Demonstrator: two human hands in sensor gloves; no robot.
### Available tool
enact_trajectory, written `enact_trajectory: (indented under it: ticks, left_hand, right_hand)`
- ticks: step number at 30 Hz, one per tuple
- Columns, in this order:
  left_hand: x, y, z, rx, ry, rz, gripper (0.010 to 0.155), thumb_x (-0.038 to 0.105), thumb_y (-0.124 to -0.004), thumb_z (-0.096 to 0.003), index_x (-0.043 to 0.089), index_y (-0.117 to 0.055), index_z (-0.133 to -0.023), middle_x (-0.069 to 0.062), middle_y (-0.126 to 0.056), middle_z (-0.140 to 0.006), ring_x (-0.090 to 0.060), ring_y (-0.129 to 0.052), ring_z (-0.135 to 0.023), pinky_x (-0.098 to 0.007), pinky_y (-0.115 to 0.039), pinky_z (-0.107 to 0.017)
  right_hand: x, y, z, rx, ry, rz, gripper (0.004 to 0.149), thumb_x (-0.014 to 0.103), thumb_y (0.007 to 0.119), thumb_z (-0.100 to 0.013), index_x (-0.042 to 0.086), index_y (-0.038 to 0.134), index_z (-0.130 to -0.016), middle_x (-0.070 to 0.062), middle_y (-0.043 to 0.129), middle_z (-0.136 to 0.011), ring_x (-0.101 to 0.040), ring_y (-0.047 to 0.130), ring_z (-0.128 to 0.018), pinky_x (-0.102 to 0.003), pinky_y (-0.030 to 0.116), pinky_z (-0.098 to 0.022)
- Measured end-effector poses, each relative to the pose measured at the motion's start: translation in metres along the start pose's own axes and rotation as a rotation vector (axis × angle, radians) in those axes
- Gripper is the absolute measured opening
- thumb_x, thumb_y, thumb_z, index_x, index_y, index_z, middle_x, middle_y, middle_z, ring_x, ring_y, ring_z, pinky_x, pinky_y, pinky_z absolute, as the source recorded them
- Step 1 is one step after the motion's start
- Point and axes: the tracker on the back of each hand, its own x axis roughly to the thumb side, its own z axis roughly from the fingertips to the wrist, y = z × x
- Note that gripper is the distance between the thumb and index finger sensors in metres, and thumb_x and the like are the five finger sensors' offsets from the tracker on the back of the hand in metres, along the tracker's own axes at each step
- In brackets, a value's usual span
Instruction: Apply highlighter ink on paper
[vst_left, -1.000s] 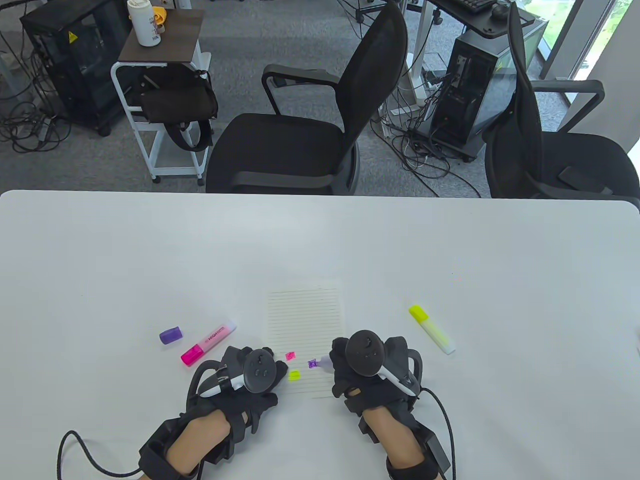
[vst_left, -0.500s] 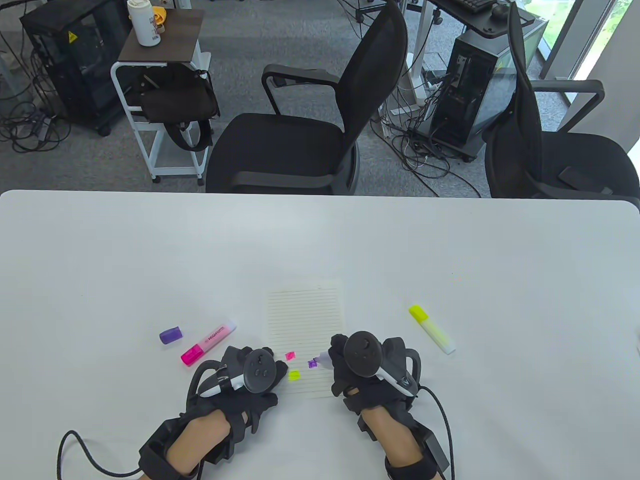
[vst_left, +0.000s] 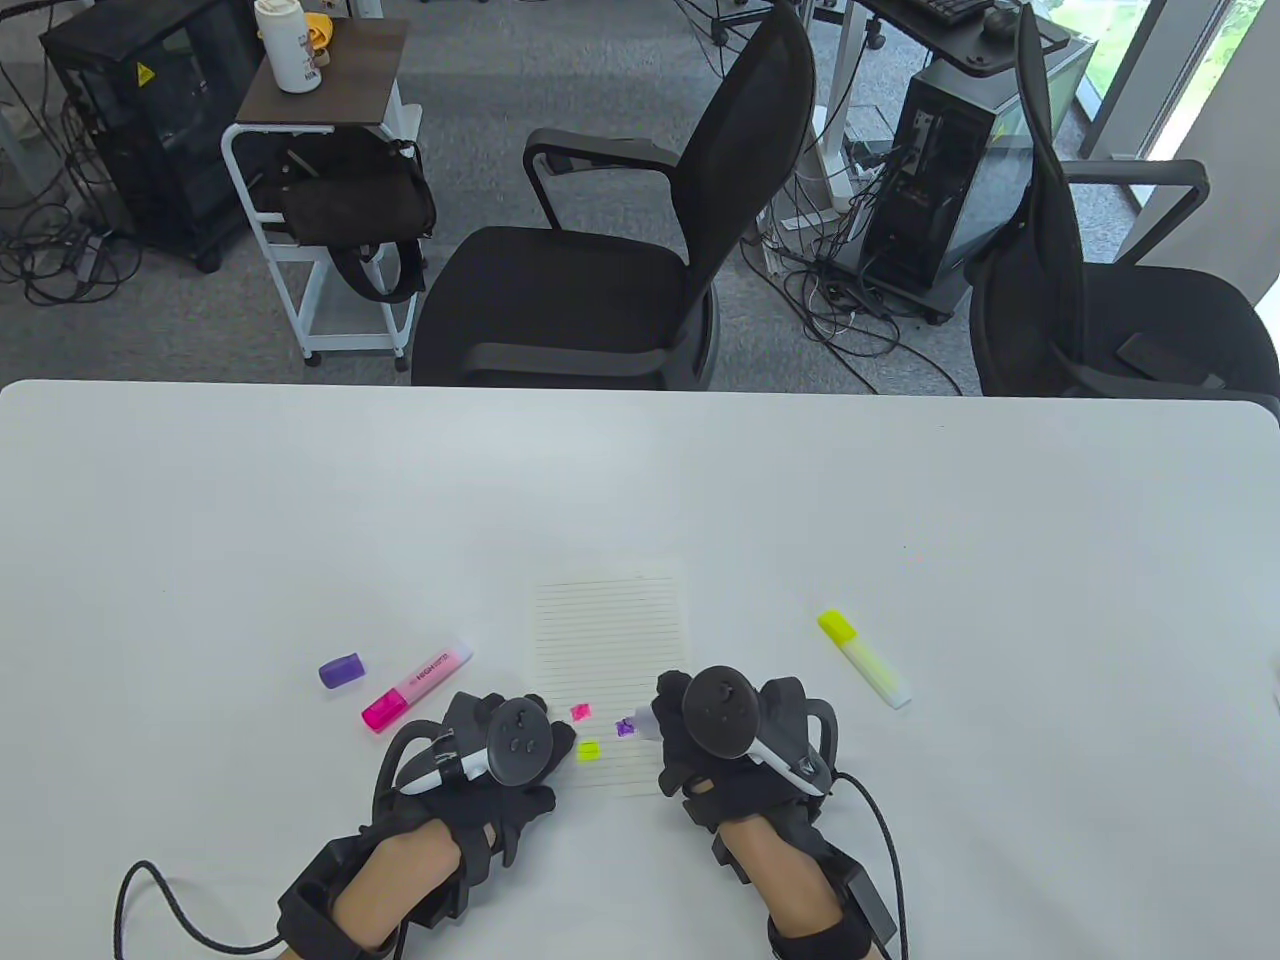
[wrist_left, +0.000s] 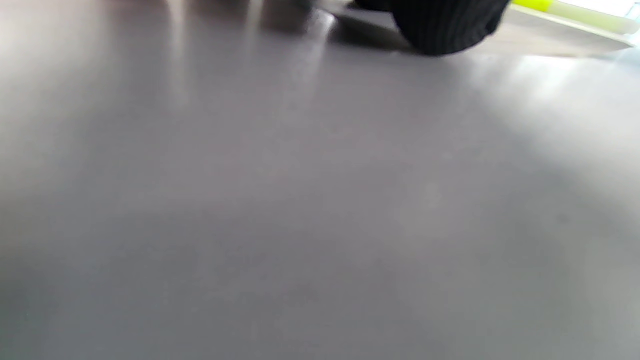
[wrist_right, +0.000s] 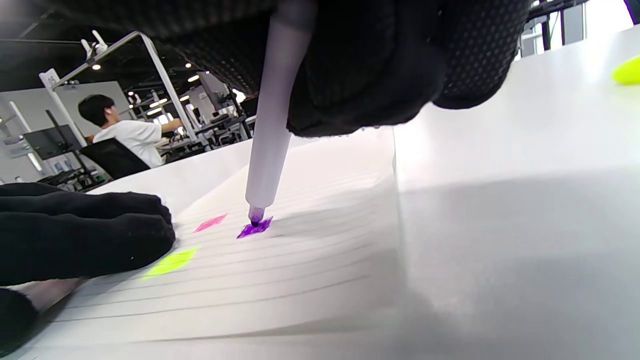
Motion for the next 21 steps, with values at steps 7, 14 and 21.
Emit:
enact_trajectory:
  ticks: [7,14,21]
  left_hand:
    - [-0.0002,-0.0001,-0.0003,0.0,0.0,0.0,0.067,0.051,-0.069,-0.0463,0.041,-0.04,-0.106,0.003,-0.023,-0.115,-0.04,-0.028,-0.108,-0.067,-0.029,-0.073]
    - [-0.0002,-0.0001,-0.0003,0.0,0.0,-0.001,0.067,0.051,-0.069,-0.0463,0.041,-0.04,-0.106,0.003,-0.023,-0.115,-0.04,-0.029,-0.108,-0.067,-0.029,-0.073]
    - [-0.0002,-0.0002,-0.0004,0.0,0.001,0.0,0.067,0.051,-0.069,-0.0463,0.041,-0.04,-0.106,0.003,-0.024,-0.115,-0.039,-0.028,-0.108,-0.067,-0.029,-0.073]
  right_hand:
    - [-0.0005,-0.001,0.0,0.014,-0.011,-0.009,0.036,0.036,0.078,-0.062,0.018,0.08,-0.094,-0.011,0.096,-0.069,-0.029,0.095,-0.04,-0.055,0.076,-0.058]
    - [0.003,-0.0043,0.0023,0.003,0.007,0.028,0.036,0.036,0.078,-0.062,0.018,0.081,-0.093,-0.011,0.096,-0.068,-0.029,0.095,-0.039,-0.056,0.076,-0.058]
    - [0.0039,-0.0054,0.0033,0.01,0.021,0.035,0.036,0.035,0.078,-0.062,0.017,0.081,-0.093,-0.012,0.096,-0.068,-0.029,0.095,-0.039,-0.056,0.076,-0.058]
